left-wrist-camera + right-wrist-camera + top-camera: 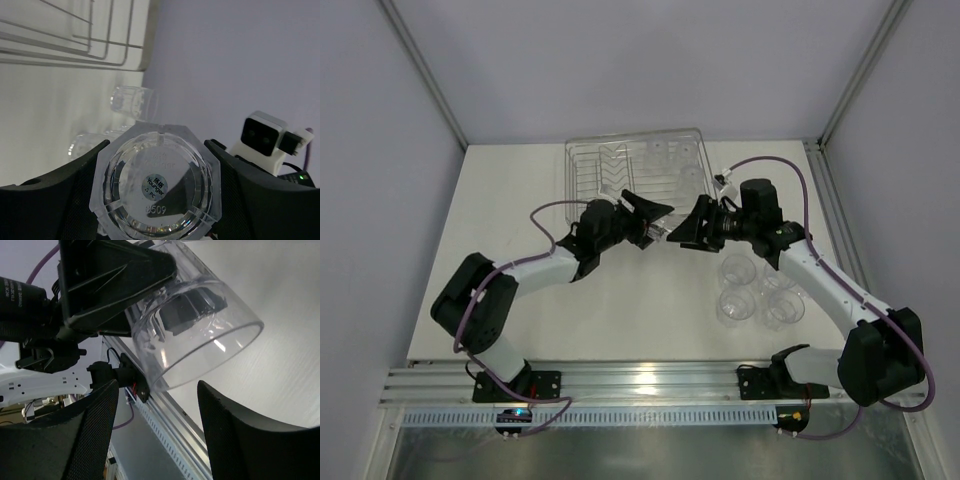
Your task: Unload the cups from the dish rack
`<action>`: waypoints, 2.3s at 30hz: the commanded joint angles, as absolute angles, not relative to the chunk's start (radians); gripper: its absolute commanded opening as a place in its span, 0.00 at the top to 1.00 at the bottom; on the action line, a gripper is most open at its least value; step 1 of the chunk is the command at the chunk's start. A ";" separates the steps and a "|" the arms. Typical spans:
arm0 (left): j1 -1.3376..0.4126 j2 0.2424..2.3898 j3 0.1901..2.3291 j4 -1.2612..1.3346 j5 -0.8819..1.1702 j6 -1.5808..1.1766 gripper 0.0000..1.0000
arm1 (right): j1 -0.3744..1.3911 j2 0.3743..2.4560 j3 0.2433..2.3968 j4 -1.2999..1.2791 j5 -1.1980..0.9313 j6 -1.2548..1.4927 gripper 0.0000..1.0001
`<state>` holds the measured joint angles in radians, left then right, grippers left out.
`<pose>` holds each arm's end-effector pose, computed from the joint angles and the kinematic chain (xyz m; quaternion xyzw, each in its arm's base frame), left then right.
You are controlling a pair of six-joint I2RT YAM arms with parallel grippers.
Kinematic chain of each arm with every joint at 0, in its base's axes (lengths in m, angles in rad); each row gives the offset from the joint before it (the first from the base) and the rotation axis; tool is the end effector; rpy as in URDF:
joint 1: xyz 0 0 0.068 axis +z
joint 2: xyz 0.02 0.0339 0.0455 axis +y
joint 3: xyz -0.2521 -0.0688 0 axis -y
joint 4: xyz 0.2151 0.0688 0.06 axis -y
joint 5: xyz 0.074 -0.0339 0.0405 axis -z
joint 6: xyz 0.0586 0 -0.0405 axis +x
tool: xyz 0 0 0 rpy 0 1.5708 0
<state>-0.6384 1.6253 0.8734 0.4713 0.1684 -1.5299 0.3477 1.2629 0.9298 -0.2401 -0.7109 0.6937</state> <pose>0.2820 -0.2215 0.2256 -0.2976 0.7402 -0.5610 0.2208 0.2370 0.1266 0.2759 -0.0223 0.8396 0.4882 0.2370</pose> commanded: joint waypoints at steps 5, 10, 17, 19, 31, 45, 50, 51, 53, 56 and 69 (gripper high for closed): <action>-0.732 1.667 0.854 0.744 0.161 -1.724 1.00 | 0.353 1.235 0.937 -0.233 -0.678 0.658 0.34; -0.776 1.677 0.853 0.733 0.163 -1.717 1.00 | 0.354 1.216 0.937 -0.239 -0.647 0.632 0.65; -0.770 1.655 0.838 0.693 0.121 -1.665 0.43 | 0.354 1.190 0.940 -0.279 -0.609 0.600 0.96; -0.759 1.646 0.851 0.649 0.107 -1.625 0.23 | 0.354 1.181 0.943 -0.299 -0.600 0.588 0.96; -0.592 1.586 1.155 -0.102 -0.153 -0.921 0.00 | 0.406 1.317 1.138 -0.754 -0.372 0.330 0.96; -0.591 1.976 1.721 -0.356 -0.391 -0.381 0.00 | 0.638 1.578 1.301 -1.065 0.070 0.322 0.96; -0.591 2.075 1.798 -0.304 -0.408 -0.296 0.00 | 0.646 1.592 1.284 -1.065 0.083 0.322 0.96; -0.591 2.103 1.804 -0.273 -0.408 -0.273 0.00 | 0.646 1.595 1.278 -1.063 0.078 0.321 0.96; -0.591 2.131 1.827 -0.243 -0.405 -0.258 0.00 | 0.647 1.595 1.275 -1.062 0.071 0.319 0.96; -0.591 2.177 1.865 -0.181 -0.388 -0.224 0.00 | 0.646 1.588 1.270 -1.057 0.039 0.313 0.80; -0.589 2.361 2.045 -0.005 -0.344 -0.134 0.00 | 0.641 1.516 1.439 -1.071 -0.169 0.291 0.29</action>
